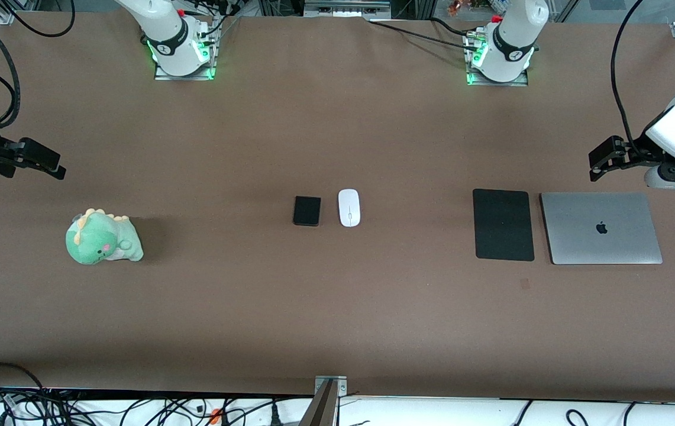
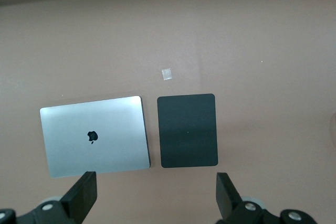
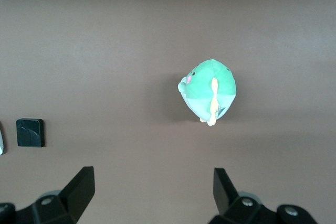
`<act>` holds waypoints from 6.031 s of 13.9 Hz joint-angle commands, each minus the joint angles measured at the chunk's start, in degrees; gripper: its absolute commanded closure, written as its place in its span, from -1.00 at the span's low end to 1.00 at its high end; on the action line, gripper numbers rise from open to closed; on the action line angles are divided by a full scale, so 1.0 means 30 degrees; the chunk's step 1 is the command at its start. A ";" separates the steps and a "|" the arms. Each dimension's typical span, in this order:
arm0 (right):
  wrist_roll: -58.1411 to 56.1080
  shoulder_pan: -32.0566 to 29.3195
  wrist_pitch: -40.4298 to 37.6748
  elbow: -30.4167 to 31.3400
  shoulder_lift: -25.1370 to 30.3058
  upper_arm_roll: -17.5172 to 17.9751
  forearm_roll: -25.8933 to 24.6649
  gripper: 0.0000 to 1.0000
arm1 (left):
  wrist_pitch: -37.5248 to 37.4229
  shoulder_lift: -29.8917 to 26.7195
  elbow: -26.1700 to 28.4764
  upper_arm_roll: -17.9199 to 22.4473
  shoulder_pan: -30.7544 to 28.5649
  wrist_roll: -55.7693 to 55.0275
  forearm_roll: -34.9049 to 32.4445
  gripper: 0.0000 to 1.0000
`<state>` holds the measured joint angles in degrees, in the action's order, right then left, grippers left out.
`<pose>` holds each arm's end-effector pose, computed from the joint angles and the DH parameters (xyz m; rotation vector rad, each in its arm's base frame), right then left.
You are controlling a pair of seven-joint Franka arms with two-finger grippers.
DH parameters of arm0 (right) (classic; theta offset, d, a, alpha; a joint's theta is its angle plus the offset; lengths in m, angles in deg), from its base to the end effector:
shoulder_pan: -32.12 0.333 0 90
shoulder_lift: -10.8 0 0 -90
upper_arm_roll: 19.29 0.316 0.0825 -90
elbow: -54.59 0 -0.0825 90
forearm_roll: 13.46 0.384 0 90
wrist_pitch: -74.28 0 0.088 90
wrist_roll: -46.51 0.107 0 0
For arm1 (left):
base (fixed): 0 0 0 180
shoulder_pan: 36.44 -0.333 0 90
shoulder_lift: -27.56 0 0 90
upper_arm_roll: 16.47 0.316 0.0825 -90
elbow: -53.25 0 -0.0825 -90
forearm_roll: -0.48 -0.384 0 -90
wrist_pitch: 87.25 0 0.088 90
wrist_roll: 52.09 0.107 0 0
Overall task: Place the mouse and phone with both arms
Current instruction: 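Move the left gripper toward the white mouse, then lower the left gripper over the white mouse and grasp it, then carry the mouse with the left gripper onto the black mouse pad, then release the mouse with the left gripper while the right gripper reaches the phone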
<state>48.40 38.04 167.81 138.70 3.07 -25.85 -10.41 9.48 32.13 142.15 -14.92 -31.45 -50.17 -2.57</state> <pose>0.6017 0.0034 0.6014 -3.1023 0.0704 -0.0465 0.5889 -0.0309 0.5989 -3.0822 0.1518 -0.0890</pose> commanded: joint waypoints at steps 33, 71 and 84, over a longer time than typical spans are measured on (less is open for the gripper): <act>-0.0133 -0.0126 -0.0442 0.0265 0.0438 0.0135 -0.1193 -1.00 | 0.9112 1.0863 -0.0628 -0.3679 0.7680 -1.2615 0.2480 -1.00; -0.0220 0.0519 -0.0442 0.0119 0.0087 0.0310 -0.1134 -1.00 | 0.7551 0.9321 0.3254 -0.3474 -0.2187 -0.0995 -0.0655 0.51; 0.0305 0.4118 0.0313 0.0236 -0.2663 0.0310 -0.2191 -1.00 | 1.3869 0.8057 0.8690 -0.3503 -0.3361 0.0298 -0.1036 -1.00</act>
<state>48.21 47.82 166.55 139.67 -2.87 -24.73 -16.21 51.18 58.64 166.89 -24.83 -40.94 -49.55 -4.13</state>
